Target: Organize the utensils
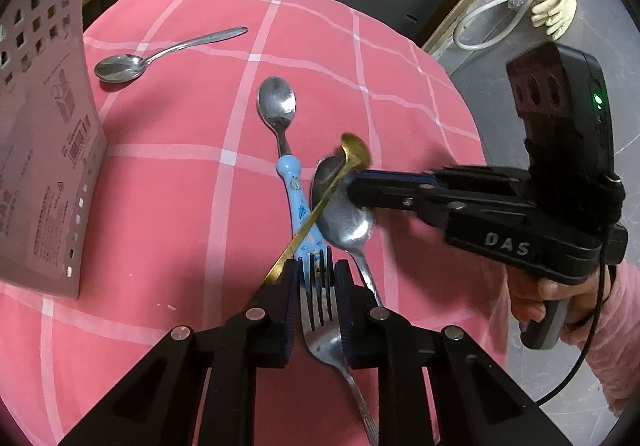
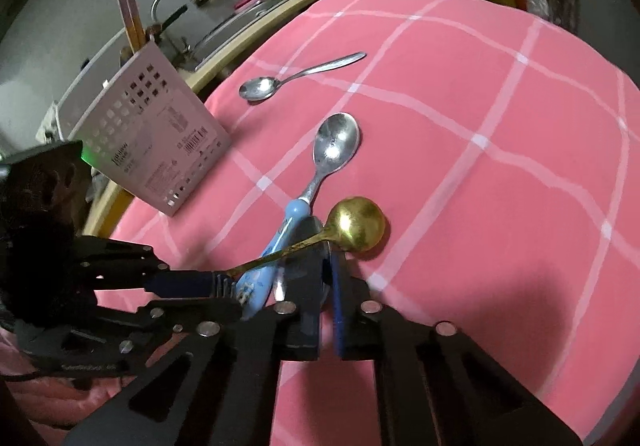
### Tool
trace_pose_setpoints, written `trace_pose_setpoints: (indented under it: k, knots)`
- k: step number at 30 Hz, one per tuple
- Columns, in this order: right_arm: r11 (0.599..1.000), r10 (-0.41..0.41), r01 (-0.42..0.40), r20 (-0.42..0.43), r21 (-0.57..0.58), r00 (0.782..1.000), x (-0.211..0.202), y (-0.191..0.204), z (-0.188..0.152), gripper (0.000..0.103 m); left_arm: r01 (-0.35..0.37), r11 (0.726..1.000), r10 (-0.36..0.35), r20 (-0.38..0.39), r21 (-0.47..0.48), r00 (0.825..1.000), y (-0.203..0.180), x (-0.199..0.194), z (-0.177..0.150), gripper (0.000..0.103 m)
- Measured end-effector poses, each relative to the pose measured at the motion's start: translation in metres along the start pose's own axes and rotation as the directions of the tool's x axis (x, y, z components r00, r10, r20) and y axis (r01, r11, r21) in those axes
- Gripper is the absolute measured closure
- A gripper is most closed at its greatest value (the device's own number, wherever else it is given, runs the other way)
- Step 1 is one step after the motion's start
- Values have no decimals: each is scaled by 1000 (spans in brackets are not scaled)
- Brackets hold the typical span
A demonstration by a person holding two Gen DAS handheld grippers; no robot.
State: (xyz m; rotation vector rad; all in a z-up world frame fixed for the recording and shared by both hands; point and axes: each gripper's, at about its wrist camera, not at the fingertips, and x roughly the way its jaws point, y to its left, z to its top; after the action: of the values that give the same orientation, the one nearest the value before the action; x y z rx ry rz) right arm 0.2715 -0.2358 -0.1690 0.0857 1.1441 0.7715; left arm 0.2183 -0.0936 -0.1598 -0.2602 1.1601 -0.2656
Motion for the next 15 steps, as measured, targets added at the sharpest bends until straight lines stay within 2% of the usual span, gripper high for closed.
trace_pose_setpoints:
  k: [3,7,15]
  knots:
    - [999,-4,4,3,47,1000,-11,2,-10,101,17,1000,-17,-1,6,1000,0,-5,-2,100]
    - [995,-34,33,4,95,999,-23,6,-26,101,40,999,-40,-12,23,999,-2,-8,-4,100]
    - [964,-151,145,12,223,988,-49,10,-62,102,79,994,-78,-23,72,997,-10,-18,-11,100]
